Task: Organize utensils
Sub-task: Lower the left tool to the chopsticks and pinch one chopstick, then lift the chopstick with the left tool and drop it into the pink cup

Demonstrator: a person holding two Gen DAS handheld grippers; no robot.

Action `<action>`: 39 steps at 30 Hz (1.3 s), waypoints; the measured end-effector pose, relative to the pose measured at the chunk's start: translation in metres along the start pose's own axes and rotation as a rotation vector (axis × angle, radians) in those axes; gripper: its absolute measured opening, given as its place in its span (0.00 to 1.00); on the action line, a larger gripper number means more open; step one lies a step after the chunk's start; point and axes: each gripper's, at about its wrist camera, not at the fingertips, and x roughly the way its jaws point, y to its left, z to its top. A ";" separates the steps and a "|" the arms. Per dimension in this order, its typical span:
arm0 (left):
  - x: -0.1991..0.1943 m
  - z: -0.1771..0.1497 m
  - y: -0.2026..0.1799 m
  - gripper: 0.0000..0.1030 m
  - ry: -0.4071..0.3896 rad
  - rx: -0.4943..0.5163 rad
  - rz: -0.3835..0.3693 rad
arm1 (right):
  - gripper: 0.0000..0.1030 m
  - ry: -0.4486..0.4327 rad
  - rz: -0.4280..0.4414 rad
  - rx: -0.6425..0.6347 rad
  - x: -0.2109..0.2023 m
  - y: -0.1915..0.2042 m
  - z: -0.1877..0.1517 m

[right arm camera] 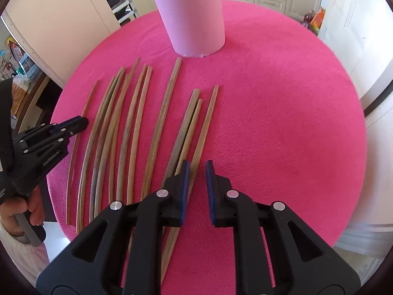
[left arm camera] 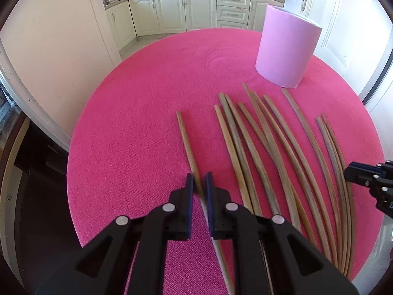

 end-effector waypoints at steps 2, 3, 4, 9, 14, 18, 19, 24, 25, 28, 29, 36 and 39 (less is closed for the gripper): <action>0.001 0.003 0.002 0.10 0.011 -0.004 -0.008 | 0.14 0.020 -0.009 0.002 0.003 0.001 0.004; 0.002 0.005 0.003 0.10 0.017 -0.011 -0.015 | 0.14 0.030 -0.020 -0.003 0.005 0.004 0.006; 0.003 0.007 0.006 0.10 0.027 -0.025 -0.028 | 0.14 0.038 -0.038 -0.015 0.007 0.007 0.010; 0.006 0.016 0.014 0.09 0.051 -0.067 -0.066 | 0.11 0.063 -0.100 -0.074 0.015 0.018 0.020; 0.002 0.012 0.022 0.05 0.041 -0.098 -0.105 | 0.06 0.009 -0.048 -0.039 0.009 0.005 0.018; -0.009 0.013 0.027 0.05 0.005 -0.128 -0.153 | 0.06 -0.056 0.006 -0.006 -0.005 -0.008 0.018; -0.011 0.014 0.026 0.05 -0.004 -0.126 -0.155 | 0.06 -0.071 0.017 0.000 -0.008 -0.011 0.018; -0.042 0.029 0.015 0.05 -0.135 -0.114 -0.224 | 0.06 -0.175 0.114 0.023 -0.028 -0.023 0.020; -0.049 0.032 0.011 0.05 -0.163 -0.104 -0.238 | 0.06 -0.209 0.135 0.027 -0.035 -0.026 0.023; -0.074 0.049 -0.006 0.05 -0.273 -0.072 -0.276 | 0.06 -0.296 0.177 0.034 -0.052 -0.029 0.031; -0.081 0.056 -0.011 0.05 -0.307 -0.065 -0.278 | 0.06 -0.339 0.195 0.035 -0.061 -0.031 0.035; -0.119 0.107 -0.047 0.05 -0.564 -0.018 -0.340 | 0.06 -0.591 0.241 0.025 -0.114 -0.030 0.064; -0.129 0.134 -0.062 0.05 -0.666 -0.014 -0.346 | 0.06 -0.689 0.225 0.017 -0.134 -0.028 0.082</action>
